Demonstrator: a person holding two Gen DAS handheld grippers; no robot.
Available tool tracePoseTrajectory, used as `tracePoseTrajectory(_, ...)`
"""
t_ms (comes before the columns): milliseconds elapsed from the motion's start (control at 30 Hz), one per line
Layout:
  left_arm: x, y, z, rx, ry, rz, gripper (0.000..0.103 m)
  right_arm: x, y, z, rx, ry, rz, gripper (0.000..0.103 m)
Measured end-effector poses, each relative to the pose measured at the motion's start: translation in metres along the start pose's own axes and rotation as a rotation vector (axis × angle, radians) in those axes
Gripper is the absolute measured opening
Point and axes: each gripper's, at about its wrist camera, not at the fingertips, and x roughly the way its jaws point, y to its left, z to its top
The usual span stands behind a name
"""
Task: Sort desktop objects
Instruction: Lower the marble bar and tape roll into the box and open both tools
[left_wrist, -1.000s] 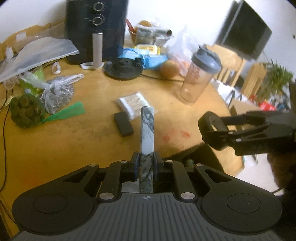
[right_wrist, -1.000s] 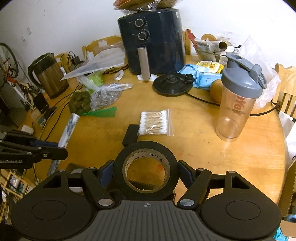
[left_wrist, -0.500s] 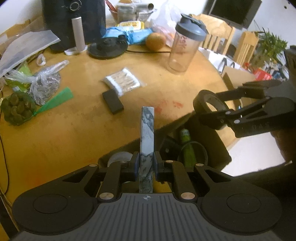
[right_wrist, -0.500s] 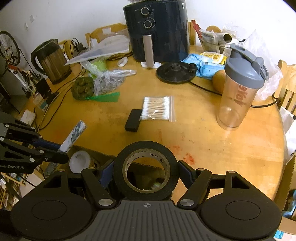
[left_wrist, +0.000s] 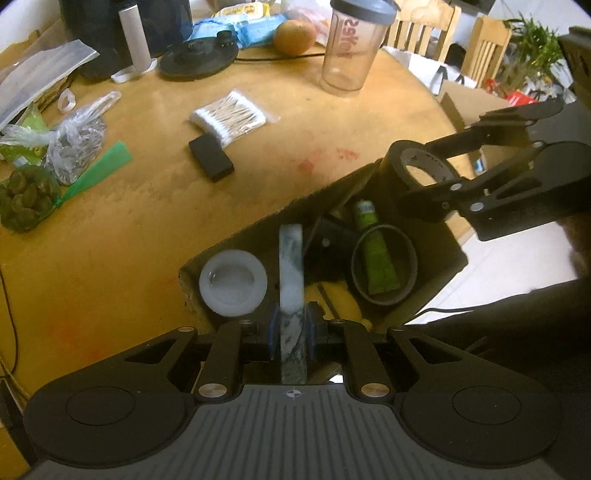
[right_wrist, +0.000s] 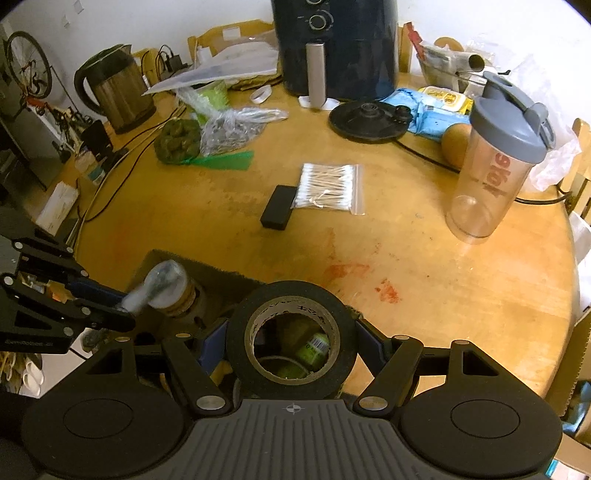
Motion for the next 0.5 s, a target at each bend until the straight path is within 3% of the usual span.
tracePoseTrajectory(167, 0.007, -0.005, -0.002, 0.030, 0.040, 0.044, 0.019, 0.002, 0.003, -0.002, -0.009, 0.018, 0.005, 0.075)
tracePoseTrajectory(233, 0.007, -0.005, -0.004, 0.029, 0.037, 0.034, 0.030, 0.002, 0.005, -0.003, -0.018, 0.024, 0.006, 0.075)
tracePoseTrajectory(300, 0.005, -0.004, -0.005, 0.025, 0.026, 0.033, 0.051, 0.002, 0.007, -0.003, -0.032, 0.030, 0.006, 0.075)
tracePoseTrajectory(500, 0.001, -0.003, -0.007, 0.006, 0.014, 0.025, 0.053, 0.003, 0.013, -0.003, -0.068, 0.040, 0.007, 0.075)
